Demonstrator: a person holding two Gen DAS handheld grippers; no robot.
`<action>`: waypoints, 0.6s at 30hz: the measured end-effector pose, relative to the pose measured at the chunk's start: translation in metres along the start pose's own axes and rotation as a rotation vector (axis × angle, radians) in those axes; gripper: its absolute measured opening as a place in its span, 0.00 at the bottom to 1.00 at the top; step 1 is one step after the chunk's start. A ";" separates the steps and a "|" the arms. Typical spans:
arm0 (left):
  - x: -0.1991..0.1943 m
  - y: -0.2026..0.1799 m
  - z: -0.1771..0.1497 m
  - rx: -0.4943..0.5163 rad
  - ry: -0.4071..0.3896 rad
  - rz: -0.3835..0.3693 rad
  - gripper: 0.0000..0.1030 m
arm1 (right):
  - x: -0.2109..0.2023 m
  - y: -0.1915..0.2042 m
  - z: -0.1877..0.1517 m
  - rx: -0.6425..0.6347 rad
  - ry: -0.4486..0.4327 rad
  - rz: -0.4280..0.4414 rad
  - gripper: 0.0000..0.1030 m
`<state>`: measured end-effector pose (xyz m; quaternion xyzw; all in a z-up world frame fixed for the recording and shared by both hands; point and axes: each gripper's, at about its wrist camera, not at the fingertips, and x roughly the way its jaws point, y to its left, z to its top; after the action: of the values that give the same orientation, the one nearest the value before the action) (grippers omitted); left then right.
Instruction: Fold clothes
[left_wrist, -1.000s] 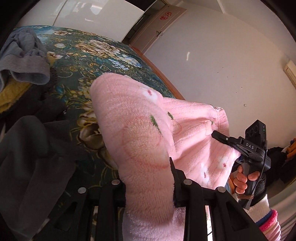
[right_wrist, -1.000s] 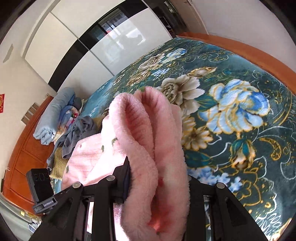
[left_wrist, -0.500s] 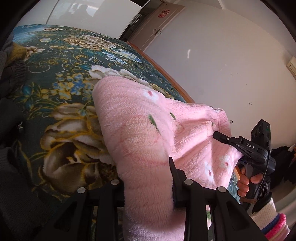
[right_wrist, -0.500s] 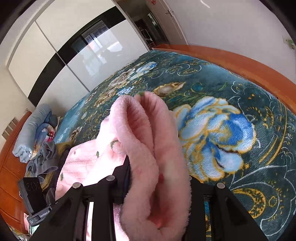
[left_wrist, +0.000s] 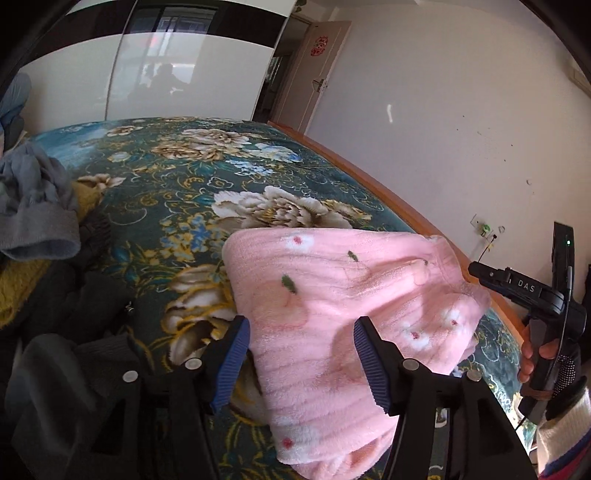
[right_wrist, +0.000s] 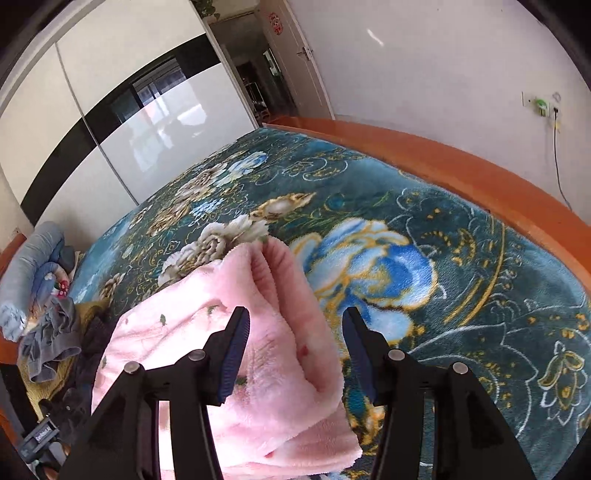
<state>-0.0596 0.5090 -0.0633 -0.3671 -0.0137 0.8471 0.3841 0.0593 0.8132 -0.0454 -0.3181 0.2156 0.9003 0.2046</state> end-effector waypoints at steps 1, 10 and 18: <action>-0.001 -0.013 -0.003 0.046 0.000 0.009 0.61 | -0.006 0.012 -0.001 -0.051 -0.011 -0.028 0.52; 0.020 -0.040 -0.033 0.169 0.014 0.070 0.68 | 0.012 0.046 -0.049 -0.327 0.095 -0.001 0.58; 0.032 -0.030 -0.046 0.112 0.034 0.088 0.69 | 0.022 0.040 -0.058 -0.242 0.078 -0.010 0.58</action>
<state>-0.0254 0.5391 -0.1076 -0.3598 0.0562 0.8561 0.3667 0.0513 0.7556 -0.0904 -0.3765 0.1115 0.9055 0.1607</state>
